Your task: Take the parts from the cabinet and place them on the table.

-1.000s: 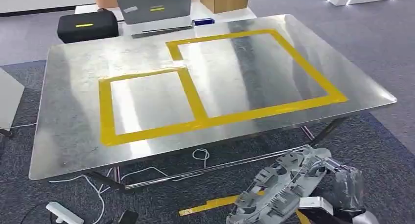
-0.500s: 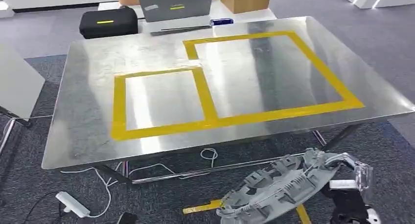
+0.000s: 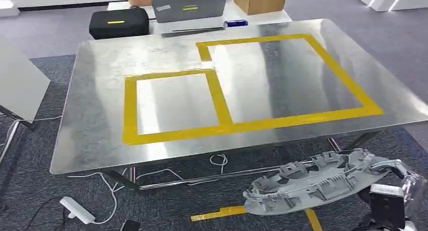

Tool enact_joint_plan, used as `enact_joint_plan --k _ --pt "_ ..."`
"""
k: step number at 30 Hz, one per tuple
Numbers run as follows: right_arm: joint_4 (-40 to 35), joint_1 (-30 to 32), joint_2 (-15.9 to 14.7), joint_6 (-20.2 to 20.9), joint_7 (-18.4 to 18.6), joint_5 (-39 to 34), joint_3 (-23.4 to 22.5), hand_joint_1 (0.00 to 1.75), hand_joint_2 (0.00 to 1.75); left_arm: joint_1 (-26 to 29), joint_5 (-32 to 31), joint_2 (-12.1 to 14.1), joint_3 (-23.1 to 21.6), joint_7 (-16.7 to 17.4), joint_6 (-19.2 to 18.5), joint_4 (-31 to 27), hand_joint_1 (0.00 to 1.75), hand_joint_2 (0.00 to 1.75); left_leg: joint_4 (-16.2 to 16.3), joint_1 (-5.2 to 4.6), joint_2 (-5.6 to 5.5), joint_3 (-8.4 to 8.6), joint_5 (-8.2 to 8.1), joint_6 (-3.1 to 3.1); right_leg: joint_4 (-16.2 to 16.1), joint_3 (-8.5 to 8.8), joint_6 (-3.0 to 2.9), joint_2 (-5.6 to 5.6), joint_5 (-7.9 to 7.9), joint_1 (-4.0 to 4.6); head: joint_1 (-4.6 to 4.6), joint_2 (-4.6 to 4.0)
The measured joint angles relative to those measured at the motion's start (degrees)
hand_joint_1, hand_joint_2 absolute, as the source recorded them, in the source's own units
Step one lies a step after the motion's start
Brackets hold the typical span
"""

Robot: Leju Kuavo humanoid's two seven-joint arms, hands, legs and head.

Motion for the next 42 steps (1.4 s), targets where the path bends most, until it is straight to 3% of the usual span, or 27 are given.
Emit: enact_joint_plan --k 2,4,5,7,8,9,10,11,13,15,17,19,20,22,23,24,26,28,29,30,34,36,37,39,40,41,42 --pt "0.00 0.14 0.24 0.00 0.00 -0.04 -0.35 1.75 1.75 0.04 0.00 -0.02 0.02 0.00 0.02 -0.02 0.00 1.75 -0.02 0.20 0.00 0.05 0.05 -0.19 0.14 -0.10 -0.41 0.05 -0.07 0.25 0.13 0.00" --pt "-0.20 0.11 0.41 0.00 0.00 0.00 -0.44 1.75 1.75 0.01 0.00 -0.04 0.04 0.00 0.04 0.00 0.00 1.75 1.01 0.33 0.05 -0.23 -1.25 -0.94 -0.16 0.15 -1.08 -0.08 0.10 -0.09 0.03 0.00" --pt "-0.35 0.10 0.50 0.00 0.00 0.00 -0.52 1.75 1.75 -0.01 0.00 -0.09 0.04 0.00 0.04 0.00 0.00 1.75 3.73 0.46 0.15 -1.37 -3.16 -1.27 -0.16 0.21 -1.41 -0.17 0.00 -0.09 -0.29 0.00" --pt "-0.35 0.09 0.59 0.00 -0.02 0.00 -0.70 1.75 1.75 0.04 0.00 -0.07 0.04 0.00 0.04 0.00 0.00 1.75 13.19 0.76 0.17 -5.74 -7.71 -1.63 -0.14 0.20 -1.61 -0.30 -0.08 0.02 -0.22 0.00" --pt "-0.35 0.12 0.59 0.00 0.00 0.00 -0.76 1.75 1.75 0.13 0.00 -0.07 0.07 0.00 0.04 0.00 0.00 1.75 16.95 0.82 0.17 -7.59 -8.84 -1.70 -0.13 0.20 -1.65 -0.32 -0.11 0.04 -0.17 0.00" --pt "-0.35 0.12 0.59 0.00 -0.02 0.00 -0.76 1.75 1.75 0.20 0.00 -0.07 0.09 0.00 0.02 0.00 0.00 1.75 17.98 0.85 0.18 -8.15 -8.55 -1.70 -0.13 0.24 -1.65 -0.30 -0.11 0.05 -0.20 0.00" --pt "-0.35 0.11 0.61 0.00 -0.02 0.00 -0.79 1.75 1.75 0.22 0.00 -0.07 0.09 0.00 0.02 0.00 0.00 1.75 16.76 0.86 0.18 -7.65 -7.03 -1.60 -0.13 0.31 -1.65 -0.26 -0.13 0.06 -0.22 0.00" --pt "-0.35 0.12 0.63 0.00 0.00 0.00 -0.79 1.75 1.75 0.20 0.00 -0.07 0.09 0.00 0.02 0.00 0.00 1.75 13.06 0.85 0.18 -5.92 -4.30 -1.36 -0.13 0.46 -1.60 -0.20 -0.16 0.06 -0.20 0.00" --pt "-0.41 0.10 0.74 0.00 -0.02 0.00 -0.81 1.75 1.75 0.12 0.00 -0.07 0.11 0.00 0.04 0.00 0.00 1.75 3.13 0.72 0.22 -1.12 0.68 -0.53 -0.16 0.79 -1.42 -0.14 -0.28 0.06 -0.20 0.00" --pt "-0.46 0.10 0.87 0.00 -0.02 0.00 -0.83 1.75 1.75 -0.05 0.00 -0.04 0.13 0.00 0.04 0.00 0.00 1.75 0.31 0.41 0.29 -0.05 -0.29 -0.15 0.08 0.34 -0.94 -0.13 -0.39 0.35 -0.20 0.00" --pt "-0.46 0.10 0.98 -0.07 -0.02 0.04 -0.90 1.75 1.75 -0.02 0.00 -0.02 0.13 0.00 0.04 0.00 0.00 1.75 0.46 0.26 0.26 -0.35 -0.29 -0.09 -0.24 0.27 -0.33 -0.27 -0.16 0.16 -0.15 0.00" --pt "-0.55 0.13 1.07 -0.24 -0.02 0.46 -0.98 1.75 1.75 0.12 0.17 -0.04 0.20 0.00 0.07 0.00 0.00 1.75 -0.77 0.74 0.33 0.25 0.42 0.56 0.28 -0.12 0.26 -0.19 -0.74 0.08 -0.13 0.00" --pt "-0.68 0.07 1.07 -0.53 -0.02 0.85 -1.31 1.75 1.75 0.01 0.17 -0.07 0.22 0.00 0.09 0.00 0.00 1.75 -0.81 0.76 0.31 0.27 0.43 0.84 2.40 -1.09 0.39 -0.16 -2.22 0.11 0.07 0.00" --pt "-0.79 -0.03 1.07 -0.96 -0.02 1.18 -2.12 1.75 1.75 -0.01 0.17 -0.13 0.24 0.00 0.09 0.00 0.00 1.75 -0.80 0.64 0.31 0.29 0.41 0.97 11.14 -5.26 0.70 -0.14 -6.42 0.09 0.11 0.00" --pt "-0.79 0.06 1.07 -1.18 0.00 1.25 -2.40 1.75 1.75 0.04 0.18 -0.13 0.24 0.00 0.09 0.00 0.00 1.75 -0.78 0.55 0.31 0.25 0.35 1.05 15.33 -7.52 0.88 -0.15 -7.84 0.10 0.24 0.00" --pt "-0.79 0.13 1.07 -1.22 0.00 1.40 -2.67 1.75 1.75 0.12 0.20 -0.13 0.28 0.00 0.09 0.00 0.00 1.75 -0.76 0.49 0.32 0.29 0.34 1.07 17.28 -8.67 0.96 -0.15 -7.85 0.09 0.22 0.00" --pt "-0.81 0.16 1.07 -1.55 0.09 2.10 -3.48 1.75 1.75 0.10 0.22 -0.15 0.35 0.00 0.09 0.00 0.00 1.75 -0.70 0.48 0.30 0.40 0.24 1.07 13.15 -6.99 0.98 -0.17 -4.25 0.09 0.22 0.00" --pt "-1.13 0.14 1.07 -2.44 0.24 2.82 -4.82 1.75 1.75 0.05 0.24 -0.20 0.35 0.00 0.09 0.00 0.00 1.75 -0.50 0.51 0.18 0.63 -0.08 0.79 3.45 -2.16 0.97 -0.23 0.60 -0.04 0.24 0.00" --pt "-1.42 0.01 1.14 -3.06 0.37 2.91 -5.83 1.75 1.75 0.06 0.26 -0.20 0.37 0.00 0.15 0.00 0.00 1.75 -0.30 0.25 0.14 0.54 -0.29 0.46 1.03 -0.82 0.87 -0.16 -0.28 0.11 0.24 0.00" --pt "-1.95 0.03 1.29 -3.39 0.53 2.93 -6.89 1.75 1.75 0.05 0.33 -0.20 0.39 0.00 0.22 0.00 0.00 1.75 0.34 -0.10 -0.02 0.21 -0.48 0.23 0.21 -0.33 0.18 -0.08 -0.08 0.06 0.17 0.00" --pt "-4.35 0.53 3.11 -4.46 0.37 2.82 -12.13 1.75 1.75 0.15 0.33 -0.17 0.44 0.02 0.35 0.00 0.00 1.75 0.66 0.05 0.04 0.13 -1.05 -0.51 0.27 -0.30 -0.84 -0.15 0.07 -0.17 0.18 0.00" --pt "-5.73 0.56 4.24 -4.44 -1.03 2.93 -14.43 1.75 1.75 0.11 0.33 -0.28 0.44 0.04 0.39 0.00 0.00 1.75 5.24 0.27 0.21 -1.78 -4.36 -1.29 0.28 -0.19 -1.28 -0.18 -0.02 -0.15 -0.31 0.00" --pt "-6.64 0.56 4.70 -4.50 -2.61 4.12 -15.60 1.75 1.75 0.13 0.26 -0.26 0.44 0.04 0.37 0.00 0.00 1.75 9.90 0.51 0.21 -3.96 -6.66 -1.53 0.28 -0.22 -1.45 -0.21 -0.04 -0.04 -0.22 0.00" --pt "-8.67 0.34 4.42 -4.72 -2.89 6.81 -16.41 1.75 1.75 0.23 0.20 -0.26 0.44 0.04 0.20 0.00 0.00 1.75 16.31 0.64 0.24 -7.09 -8.59 -1.56 0.29 -0.24 -1.57 -0.16 -0.10 0.08 -0.26 0.00" --pt "-9.73 0.07 4.06 -4.83 -2.34 7.21 -16.68 1.75 1.75 0.23 0.15 -0.26 0.44 0.04 0.20 0.00 0.00 1.75 16.24 0.64 0.23 -7.13 -7.76 -1.39 0.29 -0.18 -1.57 -0.09 -0.10 0.12 -0.28 0.00" --pt "-11.02 -0.13 3.54 -4.96 -1.55 7.21 -17.27 1.75 1.75 0.16 0.13 -0.26 0.46 0.07 0.20 0.00 0.00 1.75 14.31 0.59 0.23 -6.32 -5.82 -1.09 0.29 -0.08 -1.58 -0.08 -0.12 0.19 -0.28 0.00" --pt "-12.14 -0.18 3.14 -5.25 -0.87 7.10 -18.10 1.75 1.75 0.10 0.06 -0.26 0.44 0.13 0.20 0.00 0.00 1.75 10.33 0.46 0.23 -4.42 -3.21 -0.70 0.30 0.12 -1.58 -0.10 -0.16 0.24 -0.24 0.00"
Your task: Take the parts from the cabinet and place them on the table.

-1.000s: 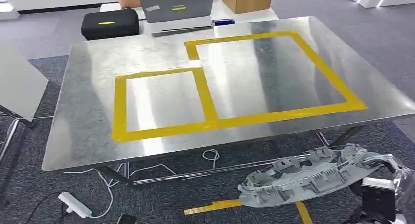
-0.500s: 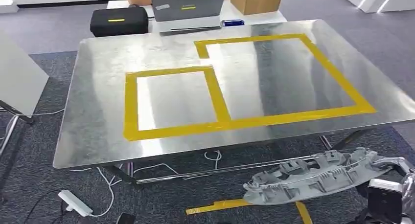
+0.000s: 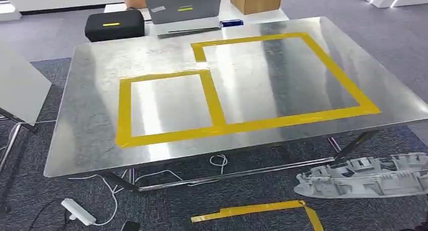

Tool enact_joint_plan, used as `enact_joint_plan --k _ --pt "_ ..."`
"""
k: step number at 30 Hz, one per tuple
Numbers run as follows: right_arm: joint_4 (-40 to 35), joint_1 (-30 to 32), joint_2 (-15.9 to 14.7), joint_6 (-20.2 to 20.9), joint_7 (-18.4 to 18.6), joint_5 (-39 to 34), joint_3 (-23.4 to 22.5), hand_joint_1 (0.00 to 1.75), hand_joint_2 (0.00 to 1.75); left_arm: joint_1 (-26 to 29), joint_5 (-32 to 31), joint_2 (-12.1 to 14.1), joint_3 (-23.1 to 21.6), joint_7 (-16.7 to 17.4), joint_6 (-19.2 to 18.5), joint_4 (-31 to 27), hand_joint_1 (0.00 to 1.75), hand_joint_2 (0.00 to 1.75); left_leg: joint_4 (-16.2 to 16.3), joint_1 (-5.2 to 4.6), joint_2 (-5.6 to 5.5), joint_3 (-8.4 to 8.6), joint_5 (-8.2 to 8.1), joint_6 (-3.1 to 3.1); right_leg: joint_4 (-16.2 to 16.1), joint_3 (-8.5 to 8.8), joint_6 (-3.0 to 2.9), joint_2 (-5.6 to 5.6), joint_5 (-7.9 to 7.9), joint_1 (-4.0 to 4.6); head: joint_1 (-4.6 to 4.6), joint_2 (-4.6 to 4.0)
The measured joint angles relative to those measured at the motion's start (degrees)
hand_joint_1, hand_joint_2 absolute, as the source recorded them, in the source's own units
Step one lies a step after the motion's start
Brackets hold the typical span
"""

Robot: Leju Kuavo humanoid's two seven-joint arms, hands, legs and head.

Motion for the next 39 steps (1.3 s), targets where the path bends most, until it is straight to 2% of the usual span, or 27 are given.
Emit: enact_joint_plan --k 1,2,4,6,8,9,11,12,13,14,16,17,18,19,21,23,24,26,27,28,30,31,33,35,37,38,39 --pt "-1.27 -0.05 -0.33 -0.52 0.33 -0.13 -1.03 1.75 1.75 0.00 -0.02 0.02 0.00 0.11 0.02 0.00 0.00 1.75 -4.41 -0.18 0.00 2.22 2.38 0.42 0.00 0.22 0.06 -0.03 -0.05 0.01 0.02 0.00" --pt "-2.38 -0.03 -0.39 -0.79 0.37 -0.42 -1.81 1.75 1.75 0.03 -0.02 0.09 0.00 0.11 0.04 0.00 0.00 1.75 -7.86 -0.53 0.01 3.86 3.56 0.99 -0.04 0.24 0.10 -0.08 -0.08 -0.07 0.00 0.00" --pt "-4.52 0.05 -0.39 -0.87 0.13 -0.96 -3.08 1.75 1.75 -0.13 -0.02 0.20 0.00 0.09 0.04 0.00 0.00 1.75 -9.80 -0.68 0.08 4.58 2.56 1.36 0.16 -0.26 0.65 -0.06 -0.10 0.22 0.00 0.00" --pt "-5.61 0.13 -0.46 -0.87 0.00 -1.16 -3.84 1.75 1.75 -0.04 0.00 0.24 0.02 0.09 0.07 0.00 0.00 1.75 -9.96 -0.81 0.07 4.41 2.70 1.54 -0.27 -0.21 1.22 -0.13 0.20 0.03 -0.04 0.00" --pt "-6.47 0.31 -0.68 -0.87 -0.02 -1.20 -4.35 1.75 1.75 0.01 -0.04 0.11 0.07 0.06 0.07 -0.02 0.00 1.75 -11.63 -0.24 0.22 5.31 3.61 1.75 0.84 -0.95 1.66 -0.03 -0.78 0.04 0.09 0.00" --pt "-6.82 0.27 -0.83 -0.87 -0.07 -1.20 -4.63 1.75 1.75 -0.11 -0.11 0.09 0.07 0.06 0.07 0.00 0.00 1.75 -11.70 -0.18 0.23 5.28 3.66 2.11 3.93 -2.27 1.77 0.04 -2.85 0.05 0.33 0.00" --pt "-7.08 0.31 -0.89 -0.87 -0.09 -1.22 -4.94 1.75 1.75 -0.08 -0.11 -0.02 0.07 0.04 0.04 0.00 0.00 1.75 -11.67 -0.20 0.26 5.24 3.63 2.17 12.35 -6.27 2.29 0.02 -6.78 -0.10 0.35 0.00" --pt "-7.08 0.49 -0.89 -0.87 -0.09 -1.22 -5.07 1.75 1.75 -0.05 -0.11 -0.04 0.07 0.07 0.04 0.00 0.00 1.75 -11.61 -0.21 0.29 5.18 3.59 2.21 15.62 -7.93 2.51 0.01 -7.81 -0.11 0.37 0.00" --pt "-7.10 0.52 -0.89 -0.87 -0.09 -1.22 -5.18 1.75 1.75 0.00 -0.11 -0.02 0.07 0.04 0.04 0.00 0.00 1.75 -11.59 -0.20 0.29 5.22 3.58 2.20 16.52 -8.40 2.72 0.00 -7.37 -0.14 0.40 0.00" --pt "-7.12 0.49 -0.89 -0.87 -0.09 -1.22 -5.24 1.75 1.75 0.02 -0.11 -0.04 0.09 0.07 0.04 0.00 0.00 1.75 -11.57 -0.18 0.28 5.28 3.55 2.16 14.73 -7.57 2.84 -0.02 -5.74 -0.26 0.39 0.00" --pt "-7.41 0.49 -0.92 -0.87 -0.09 -1.22 -5.35 1.75 1.75 0.00 -0.11 -0.20 0.09 0.04 0.02 0.00 0.00 1.75 -11.34 -0.04 0.17 5.46 3.31 1.80 5.04 -2.61 3.16 -0.07 -0.65 -0.69 0.37 0.00" --pt "-7.45 0.44 -0.94 -0.87 -0.09 -1.22 -5.40 1.75 1.75 0.00 -0.11 -0.20 0.09 0.06 0.02 0.00 0.00 1.75 -11.04 -0.09 0.14 5.50 3.05 1.40 0.65 -0.42 3.43 -0.09 0.29 -0.92 0.42 0.00" --pt "-7.51 0.35 -0.96 -0.87 -0.11 -1.20 -5.37 1.75 1.75 -0.05 -0.11 -0.11 0.09 0.04 0.02 0.00 0.00 1.75 -10.46 -0.54 0.07 5.10 2.72 0.96 -0.41 0.78 2.94 0.21 -0.48 -0.52 0.59 0.00" --pt "-7.67 0.41 -0.98 -0.85 -0.22 -1.18 -5.39 1.75 1.75 -0.06 -0.11 -0.11 0.09 -0.04 0.02 0.00 0.00 1.75 -10.40 -0.56 0.04 4.99 2.84 0.82 -0.26 0.42 2.14 0.24 -0.25 -0.62 0.39 0.00" --pt "-7.67 0.35 -1.38 -0.76 -0.44 -0.72 -5.29 1.75 1.75 -0.02 -0.15 -0.09 0.09 -0.09 0.00 0.00 0.00 1.75 -10.47 -0.46 0.06 5.03 2.93 0.60 -0.13 0.32 1.52 0.40 -0.29 -0.38 0.39 0.00" --pt "-7.69 -0.18 -2.47 -0.55 0.04 -0.02 -5.29 1.75 1.75 -0.10 -0.26 -0.07 0.09 -0.13 -0.11 0.00 0.00 1.75 -9.40 -0.31 0.09 4.78 1.66 -0.04 -0.32 0.44 0.87 0.29 -0.10 -0.66 0.37 0.00" --pt "-7.69 -0.53 -3.06 -0.41 0.46 0.15 -5.29 1.75 1.75 -0.14 -0.28 -0.11 0.09 -0.13 -0.15 0.00 0.00 1.75 -6.88 -0.23 0.16 3.70 -0.20 -0.36 -0.32 0.44 0.55 0.24 -0.14 -0.66 0.09 0.00" --pt "-7.69 -1.15 -4.72 -0.26 1.64 0.50 -5.31 1.75 1.75 -0.16 -0.35 -0.09 0.09 -0.13 -0.15 0.00 0.00 1.75 2.06 0.05 0.17 -0.38 -4.68 -0.65 -0.30 0.35 0.39 0.12 -0.17 -0.56 0.13 0.00" --pt "-7.69 -1.50 -5.55 -0.15 2.23 0.53 -5.37 1.75 1.75 -0.09 -0.37 -0.09 0.09 -0.13 -0.15 0.00 0.00 1.75 6.24 0.10 0.17 -2.37 -6.10 -0.65 -0.30 0.33 0.38 0.09 -0.18 -0.47 0.13 0.00" --pt "-7.69 -1.82 -6.36 -0.02 2.75 0.57 -5.42 1.75 1.75 -0.01 -0.39 -0.09 0.09 -0.13 -0.15 0.00 0.00 1.75 7.95 0.11 0.17 -3.25 -6.01 -0.56 -0.29 0.38 0.35 0.09 -0.19 -0.41 0.13 0.00" --pt "-7.71 -2.37 -7.98 0.26 3.96 0.59 -5.44 1.75 1.75 0.00 -0.63 -0.09 0.09 -0.07 -0.15 0.00 0.00 1.75 4.12 0.07 0.17 -1.62 -2.32 -0.02 -0.28 0.54 0.34 0.13 -0.22 -0.29 0.13 0.00" --pt "-7.71 -2.79 -9.01 0.80 4.84 0.59 -5.42 1.75 1.75 -0.02 -0.83 -0.09 0.09 -0.07 -0.18 0.00 0.00 1.75 -0.67 -0.05 0.17 0.62 0.61 0.42 -0.28 0.72 0.40 0.13 -0.26 -0.27 0.15 0.00" --pt "-7.69 -3.79 -10.69 2.24 6.36 0.55 -5.31 1.75 1.75 -0.11 -0.87 -0.09 0.09 -0.07 -0.31 0.00 0.00 1.75 -6.68 -0.35 0.21 3.39 3.63 1.14 -0.29 0.89 0.47 0.13 -0.31 -0.29 0.11 0.00" --pt "-6.57 -7.64 -15.35 7.51 10.59 0.26 -3.66 1.75 1.75 -0.46 -1.00 -0.04 0.09 0.02 -0.66 0.00 0.00 1.75 -9.43 -0.71 0.27 4.26 3.08 1.68 0.02 0.30 1.02 0.68 -0.19 -0.20 0.09 0.00" --pt "-3.55 -13.71 -21.31 13.52 15.25 0.35 -0.03 1.75 1.75 -1.14 -1.29 0.02 0.07 0.26 -0.85 -0.02 0.00 1.75 -9.72 -1.03 0.40 3.89 2.79 1.64 -0.10 -0.39 1.77 1.04 0.27 -0.61 0.20 0.00" --pt "-2.21 -16.04 -23.87 14.88 16.10 0.66 2.11 1.75 1.75 -1.47 -1.42 0.02 0.04 0.26 -0.92 -0.02 0.00 1.75 -10.27 -1.02 0.41 4.13 3.17 1.96 -0.28 -0.34 2.19 0.97 0.38 -0.65 0.11 0.00" --pt "-1.13 -18.25 -25.71 15.68 16.85 0.83 4.05 1.75 1.75 -1.72 -1.51 -0.07 0.00 0.28 -1.03 0.00 0.00 1.75 -10.99 -0.55 0.46 4.37 3.86 2.16 0.40 -1.07 2.20 0.66 -0.04 -0.84 0.18 0.00"
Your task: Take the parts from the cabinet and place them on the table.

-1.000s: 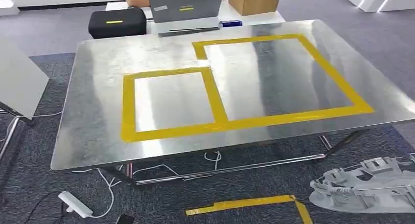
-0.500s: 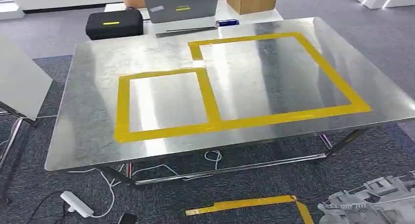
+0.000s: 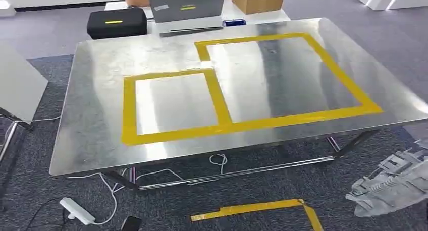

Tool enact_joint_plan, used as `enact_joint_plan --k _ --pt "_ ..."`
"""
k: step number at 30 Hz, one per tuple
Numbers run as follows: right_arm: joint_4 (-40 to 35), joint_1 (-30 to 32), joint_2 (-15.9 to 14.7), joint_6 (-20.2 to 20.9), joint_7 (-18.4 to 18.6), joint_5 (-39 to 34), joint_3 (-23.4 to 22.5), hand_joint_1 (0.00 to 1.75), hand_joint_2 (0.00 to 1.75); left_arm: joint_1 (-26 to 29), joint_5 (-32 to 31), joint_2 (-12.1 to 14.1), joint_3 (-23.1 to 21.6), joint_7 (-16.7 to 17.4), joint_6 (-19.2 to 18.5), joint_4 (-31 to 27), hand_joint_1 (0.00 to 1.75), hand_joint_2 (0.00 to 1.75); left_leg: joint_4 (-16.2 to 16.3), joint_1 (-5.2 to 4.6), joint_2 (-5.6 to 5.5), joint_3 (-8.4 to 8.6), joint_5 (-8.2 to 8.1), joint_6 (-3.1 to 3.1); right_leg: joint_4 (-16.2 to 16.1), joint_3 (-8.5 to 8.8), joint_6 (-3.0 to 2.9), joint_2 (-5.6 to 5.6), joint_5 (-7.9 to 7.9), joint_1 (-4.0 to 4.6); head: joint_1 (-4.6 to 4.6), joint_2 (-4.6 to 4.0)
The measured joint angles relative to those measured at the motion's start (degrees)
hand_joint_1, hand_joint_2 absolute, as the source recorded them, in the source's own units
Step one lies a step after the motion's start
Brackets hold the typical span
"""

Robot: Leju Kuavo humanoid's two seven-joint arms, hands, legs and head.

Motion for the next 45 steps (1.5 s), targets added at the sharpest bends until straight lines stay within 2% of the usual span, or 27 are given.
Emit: enact_joint_plan --k 1,4,5,6,7,9,10,11,12,14,16,19,20,21,23,25,29,30,31,32,34,36,38,40,41,42,45 --pt "1.41 -2.65 -2.06 0.78 0.93 0.02 2.04 1.75 1.75 -0.13 -0.06 -0.07 -0.06 0.00 0.00 -0.02 0.00 1.75 -0.03 -0.04 -0.09 -0.07 0.16 0.22 1.79 -0.86 -0.04 -0.26 -1.23 0.12 0.04 0.00" --pt "4.61 -9.54 -6.25 3.45 3.08 -0.09 6.91 1.75 1.75 0.00 -0.22 -0.15 -0.13 0.18 -0.22 0.00 0.00 1.75 0.01 -0.10 -0.17 -0.30 0.25 0.55 14.21 -6.76 0.49 -0.24 -6.86 0.17 0.39 0.00" --pt "5.73 -11.91 -7.39 4.50 3.76 -0.31 8.81 1.75 1.75 0.05 -0.24 -0.15 -0.15 0.33 -0.28 0.00 0.00 1.75 0.04 -0.09 -0.16 -0.31 0.25 0.55 16.86 -8.26 0.69 -0.27 -7.23 0.15 0.44 0.00" --pt "6.89 -14.15 -8.48 5.55 4.50 -0.53 10.89 1.75 1.75 0.03 -0.24 -0.17 -0.17 0.44 -0.35 0.00 0.00 1.75 0.06 -0.06 -0.15 -0.29 0.25 0.54 16.54 -8.32 0.81 -0.30 -6.13 0.06 0.35 0.00" --pt "7.83 -16.34 -9.40 6.65 5.17 -0.96 12.76 1.75 1.75 -0.05 -0.33 -0.17 -0.20 0.59 -0.42 0.00 0.00 1.75 0.14 0.01 -0.16 -0.27 0.21 0.49 13.92 -7.23 0.95 -0.37 -3.99 -0.03 0.44 0.00" --pt "10.09 -22.11 -10.88 8.71 6.64 -1.83 16.90 1.75 1.75 -0.16 -0.42 -0.28 -0.28 0.70 -0.61 -0.02 0.00 1.75 0.64 0.12 -0.18 -0.22 -0.15 -0.04 3.84 -2.65 1.34 -0.49 1.70 -0.43 0.41 0.00" --pt "11.19 -24.83 -11.27 9.35 7.12 -2.17 18.69 1.75 1.75 -0.23 -0.50 -0.28 -0.33 0.74 -0.70 -0.02 0.00 1.75 0.92 -0.18 -0.21 -0.55 -0.42 -0.51 1.60 -1.40 1.61 -0.32 1.07 -0.37 0.33 0.00" --pt "12.44 -27.61 -11.51 9.95 7.67 -2.41 20.46 1.75 1.75 -0.42 -0.55 -0.24 -0.35 0.85 -0.74 0.00 0.00 1.75 1.88 -0.39 -0.24 -1.11 -0.49 -0.67 -0.09 -0.58 1.04 -0.11 0.87 -0.23 0.66 0.00" --pt "13.42 -29.45 -11.73 10.40 8.15 -2.60 22.21 1.75 1.75 -0.48 -0.55 -0.33 -0.42 0.92 -0.79 0.00 0.00 1.75 1.71 -0.39 -0.33 -1.46 -0.18 -0.94 0.56 -0.98 0.34 -0.14 0.93 -0.14 0.41 0.00" --pt "14.97 -31.30 -12.19 10.71 8.54 -2.73 24.56 1.75 1.75 -0.38 -0.55 -0.33 -0.52 0.92 -0.81 0.00 0.00 1.75 1.74 -0.22 -0.36 -1.56 -0.12 -1.14 0.63 -1.14 -0.04 -0.20 0.87 0.11 0.13 0.00" --pt "15.93 -33.49 -12.34 11.12 8.81 -2.93 26.25 1.75 1.75 -0.42 -0.57 -0.39 -0.63 0.92 -0.81 -0.02 0.00 1.75 3.25 -0.12 -0.31 -2.21 -1.74 -2.02 0.37 -0.89 -0.80 -0.53 0.96 -0.16 0.00 0.00" --pt "17.73 -37.11 -12.34 11.82 9.29 -3.08 28.87 1.75 1.75 -0.50 -0.68 -0.39 -0.70 0.92 -1.01 0.00 0.00 1.75 15.12 0.50 -0.27 -8.09 -6.98 -2.61 0.38 -0.88 -1.29 -0.62 0.83 0.12 -0.20 0.00" --pt "18.44 -37.99 -12.34 12.26 9.59 -3.06 29.82 1.75 1.75 -0.48 -0.74 -0.44 -0.74 0.94 -1.05 0.00 0.00 1.75 18.45 0.54 -0.27 -10.04 -7.69 -2.55 0.39 -0.87 -1.34 -0.62 0.79 0.27 -0.22 0.00" --pt "19.08 -38.77 -12.34 12.48 9.92 -2.97 30.66 1.75 1.75 -0.46 -0.74 -0.50 -0.79 1.05 -1.07 0.00 0.00 1.75 19.18 0.54 -0.28 -10.80 -7.15 -2.38 0.39 -0.81 -1.41 -0.61 0.75 0.43 -0.18 0.00" --pt "20.35 -40.45 -12.34 12.63 10.40 -2.82 32.36 1.75 1.75 -0.52 -0.74 -0.55 -0.90 1.09 -1.07 0.00 0.00 1.75 14.27 0.42 -0.28 -8.97 -2.67 -1.74 0.40 -0.59 -1.56 -0.49 0.63 0.70 -0.20 0.00" --pt "20.93 -41.69 -12.34 12.65 10.51 -2.73 33.34 1.75 1.75 -0.65 -0.76 -0.52 -1.07 1.09 -1.05 -0.02 0.00 1.75 5.29 -0.11 -0.30 -5.11 2.73 -0.70 0.30 -0.18 -1.61 -0.44 0.41 0.73 -0.15 0.00" --pt "22.49 -44.26 -12.19 12.67 11.10 -2.75 35.23 1.75 1.75 -0.96 -1.05 -0.41 -1.25 1.42 -1.00 0.00 0.00 1.75 2.32 -0.73 -0.24 -4.09 1.41 0.13 0.20 -0.98 -0.75 -0.51 0.68 0.62 -0.22 0.00" --pt "23.05 -45.16 -12.15 12.87 11.40 -2.76 35.90 1.75 1.75 -0.95 -1.26 -0.37 -1.33 1.70 -1.01 0.00 0.00 1.75 1.41 -0.51 -0.21 -3.84 1.60 0.26 0.06 -0.93 -0.27 -0.59 0.74 0.77 -0.20 0.00" --pt "23.60 -45.88 -12.10 13.18 11.71 -2.73 36.47 1.75 1.75 -0.92 -1.40 -0.44 -1.53 1.75 -1.01 0.00 0.00 1.75 0.59 -0.03 -0.17 -3.25 2.03 -0.01 0.89 -1.67 -0.35 -0.65 -0.04 0.53 -0.22 0.00" --pt "24.72 -47.35 -11.86 13.61 11.95 -2.54 37.52 1.75 1.75 -1.04 -1.60 -0.48 -1.73 1.77 -1.05 -0.02 0.00 1.75 0.45 -0.01 -0.25 -3.17 2.03 0.14 3.10 -2.89 -0.26 -0.62 -1.36 0.69 -0.03 0.00" --pt "27.24 -50.23 -10.63 14.25 12.59 -1.51 39.80 1.75 1.75 -1.20 -1.81 -0.57 -1.84 1.88 -1.38 0.00 0.00 1.75 0.50 0.01 -0.25 -3.16 1.97 0.21 11.49 -7.05 -0.05 -0.63 -4.93 0.64 -0.07 0.00" --pt "29.79 -51.92 -8.80 14.64 13.27 0.22 42.49 1.75 1.75 -1.25 -2.05 -0.63 -2.10 2.16 -1.53 -0.02 0.00 1.75 0.55 0.01 -0.17 -3.16 1.95 0.23 16.61 -10.07 0.28 -0.65 -5.94 0.63 0.02 0.00" --pt "32.25 -53.75 -6.91 14.86 13.92 1.55 45.49 1.75 1.75 -1.38 -2.47 -0.74 -2.36 2.34 -1.70 0.00 0.00 1.75 0.74 0.13 -0.14 -3.11 1.86 0.09 12.26 -8.33 0.51 -0.71 -2.06 0.32 0.02 0.00" --pt "34.12 -55.65 -5.13 14.97 14.25 2.25 47.78 1.75 1.75 -1.57 -2.60 -0.83 -2.69 2.65 -1.81 -0.02 0.00 1.75 1.45 0.23 -0.27 -3.18 1.38 -0.61 2.34 -3.50 0.98 -0.78 2.38 -0.12 -0.02 0.00" --pt "34.88 -56.44 -4.49 14.97 14.38 2.32 48.39 1.75 1.75 -1.71 -2.60 -0.78 -2.78 2.75 -1.81 0.00 0.00 1.75 1.66 -0.06 -0.35 -3.49 1.25 -1.00 1.79 -2.68 0.87 -0.66 0.94 0.29 0.04 0.00" --pt "35.38 -57.00 -3.99 14.99 14.40 2.40 49.06 1.75 1.75 -1.72 -2.60 -0.79 -2.91 2.80 -1.81 0.00 0.00 1.75 2.40 -0.18 -0.52 -3.89 1.20 -1.12 0.86 -2.07 0.09 -0.40 1.08 0.16 -0.11 0.00" --pt "37.48 -58.06 -2.22 15.19 14.73 3.13 51.01 1.75 1.75 -1.51 -2.93 -0.76 -3.13 2.93 -1.81 0.00 0.00 1.75 2.23 -0.08 -0.62 -4.04 1.41 -1.43 1.17 -2.41 -0.60 -0.38 1.22 0.35 -0.07 0.00"
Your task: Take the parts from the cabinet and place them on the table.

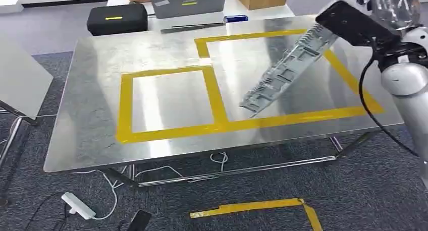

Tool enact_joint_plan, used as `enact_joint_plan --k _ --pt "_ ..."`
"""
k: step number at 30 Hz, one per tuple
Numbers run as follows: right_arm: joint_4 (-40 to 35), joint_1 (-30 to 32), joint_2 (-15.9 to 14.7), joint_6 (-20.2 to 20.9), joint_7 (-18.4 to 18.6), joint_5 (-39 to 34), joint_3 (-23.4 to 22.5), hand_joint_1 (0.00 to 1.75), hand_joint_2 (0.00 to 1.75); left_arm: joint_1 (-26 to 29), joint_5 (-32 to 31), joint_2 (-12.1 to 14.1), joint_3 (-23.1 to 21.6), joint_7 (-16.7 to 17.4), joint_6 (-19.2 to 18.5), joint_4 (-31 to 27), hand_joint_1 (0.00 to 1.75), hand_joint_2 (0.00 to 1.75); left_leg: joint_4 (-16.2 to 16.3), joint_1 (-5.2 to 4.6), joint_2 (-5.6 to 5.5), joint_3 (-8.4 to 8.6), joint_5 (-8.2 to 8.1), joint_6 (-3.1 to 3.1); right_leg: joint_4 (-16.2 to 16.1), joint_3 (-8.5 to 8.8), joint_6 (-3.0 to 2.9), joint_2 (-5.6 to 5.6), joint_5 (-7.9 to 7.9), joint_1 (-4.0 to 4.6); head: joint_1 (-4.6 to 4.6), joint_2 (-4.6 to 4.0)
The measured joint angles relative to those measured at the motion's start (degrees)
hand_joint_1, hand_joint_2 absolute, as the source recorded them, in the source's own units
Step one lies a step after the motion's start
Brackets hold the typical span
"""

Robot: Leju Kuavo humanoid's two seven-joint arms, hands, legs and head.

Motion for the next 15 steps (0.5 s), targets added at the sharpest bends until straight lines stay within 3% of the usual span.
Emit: enact_joint_plan --k 2,5,6,7,8,10,11,12,15 --pt "0.79 -0.54 1.09 0.00 0.28 0.52 1.05 1.75 1.75 -0.18 -0.18 -0.11 -0.13 0.07 0.00 0.00 0.00 1.75 2.18 0.13 0.14 -0.82 -2.05 -0.88 -0.15 0.36 -0.74 -0.12 0.05 -0.20 -0.31 0.00" --pt "2.36 -1.66 2.73 -0.02 0.68 1.29 2.29 1.75 1.75 -0.19 -0.46 -0.11 -0.26 0.17 0.00 0.00 0.00 1.75 14.71 0.64 0.22 -6.85 -7.36 -1.47 -0.15 0.51 -1.14 -0.12 -0.16 0.07 -0.52 0.00" --pt "2.73 -1.83 3.12 -0.02 0.70 1.33 2.62 1.75 1.75 -0.12 -0.46 -0.13 -0.26 0.20 0.00 0.00 0.00 1.75 17.29 0.67 0.22 -8.32 -7.75 -1.41 -0.14 0.58 -1.23 -0.09 -0.22 0.20 -0.50 0.00" --pt "2.99 -1.95 3.50 -0.02 0.72 1.38 2.95 1.75 1.75 -0.11 -0.50 -0.15 -0.26 0.22 -0.02 0.00 0.00 1.75 17.13 0.67 0.21 -8.49 -6.70 -1.19 -0.14 0.72 -1.32 -0.01 -0.29 0.30 -0.52 0.00" --pt "3.45 -2.21 3.91 -0.06 0.79 1.55 3.32 1.75 1.75 -0.15 -0.64 -0.15 -0.33 0.35 -0.04 0.00 0.00 1.75 14.81 0.61 0.20 -7.64 -4.41 -0.82 -0.14 0.91 -1.47 0.08 -0.40 0.45 -0.50 0.00" --pt "4.52 -3.05 5.00 -0.42 1.05 2.25 4.00 1.75 1.75 -0.23 -0.79 -0.13 -0.46 0.77 -0.20 -0.02 0.00 1.75 5.64 0.31 0.17 -3.66 1.38 0.16 -0.16 1.38 -1.55 0.35 -0.66 0.61 -0.48 0.00" --pt "5.22 -3.45 5.53 -0.81 1.16 2.67 4.19 1.75 1.75 -0.25 -0.92 -0.07 -0.52 0.94 -0.22 -0.02 0.00 1.75 2.64 -0.04 0.03 -2.34 2.25 0.77 -0.32 1.30 -1.55 0.40 -0.72 0.44 -0.44 0.00" --pt "6.34 -4.02 6.29 -1.44 1.25 3.26 4.50 1.75 1.75 -0.38 -1.09 -0.09 -0.68 1.07 -0.24 0.00 0.00 1.75 1.87 -0.19 0.04 -2.08 2.23 1.07 -0.23 1.11 -1.26 0.72 -0.72 0.79 -0.46 0.00" --pt "7.98 -4.14 7.14 -1.60 1.70 3.87 5.40 1.75 1.75 -0.66 -1.40 -0.09 -1.20 1.20 -0.26 -0.02 0.00 1.75 0.12 -0.34 0.24 -1.40 1.06 1.59 -0.62 0.81 -0.47 0.56 -0.48 0.63 -0.57 0.00"
